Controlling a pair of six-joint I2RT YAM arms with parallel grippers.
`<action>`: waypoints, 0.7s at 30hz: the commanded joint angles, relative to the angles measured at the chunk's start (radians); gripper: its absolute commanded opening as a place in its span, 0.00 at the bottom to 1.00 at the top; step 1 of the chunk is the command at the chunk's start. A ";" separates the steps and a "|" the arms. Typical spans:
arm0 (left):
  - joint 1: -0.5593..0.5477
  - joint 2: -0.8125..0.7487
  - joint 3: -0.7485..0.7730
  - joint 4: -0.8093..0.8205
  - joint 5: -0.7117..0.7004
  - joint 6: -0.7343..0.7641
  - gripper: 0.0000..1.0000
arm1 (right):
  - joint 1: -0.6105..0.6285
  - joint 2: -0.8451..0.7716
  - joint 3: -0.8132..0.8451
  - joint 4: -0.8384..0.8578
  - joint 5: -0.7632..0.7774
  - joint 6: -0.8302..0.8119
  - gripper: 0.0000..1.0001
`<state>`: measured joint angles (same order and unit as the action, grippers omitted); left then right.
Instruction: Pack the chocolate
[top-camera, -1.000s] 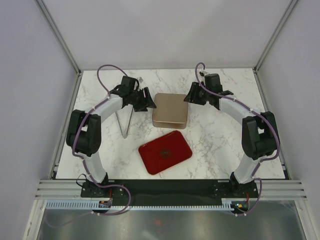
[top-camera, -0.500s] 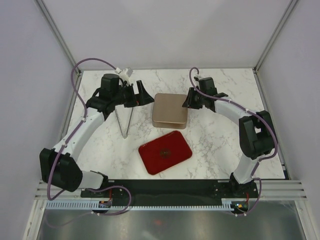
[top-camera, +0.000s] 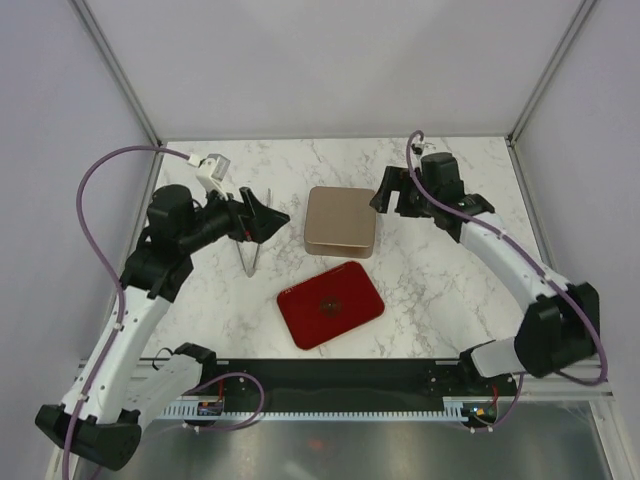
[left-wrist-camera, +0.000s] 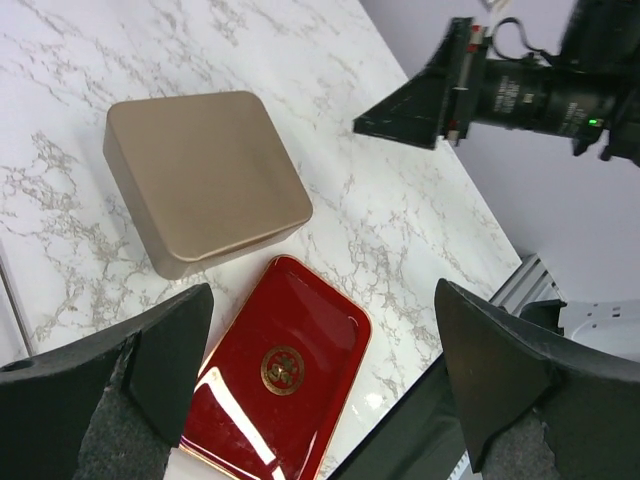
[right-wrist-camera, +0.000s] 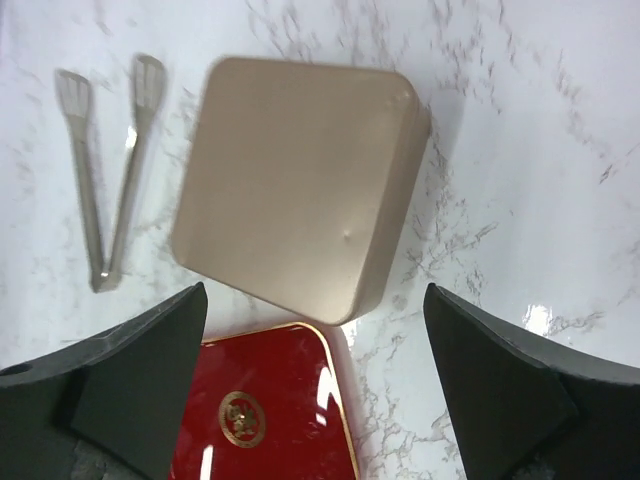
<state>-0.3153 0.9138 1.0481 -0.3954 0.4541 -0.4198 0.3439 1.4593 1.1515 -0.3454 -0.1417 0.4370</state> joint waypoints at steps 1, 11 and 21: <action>0.005 -0.081 -0.028 0.015 -0.012 0.041 1.00 | 0.009 -0.174 -0.003 -0.064 0.074 -0.006 0.98; 0.004 -0.226 -0.051 0.015 -0.041 0.062 1.00 | 0.014 -0.608 -0.102 -0.173 0.165 0.017 0.98; 0.005 -0.297 -0.025 0.006 -0.078 0.039 1.00 | 0.014 -0.666 -0.085 -0.256 0.188 0.012 0.98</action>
<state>-0.3153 0.6270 0.9958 -0.3954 0.4099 -0.4023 0.3546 0.7963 1.0599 -0.5701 0.0246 0.4484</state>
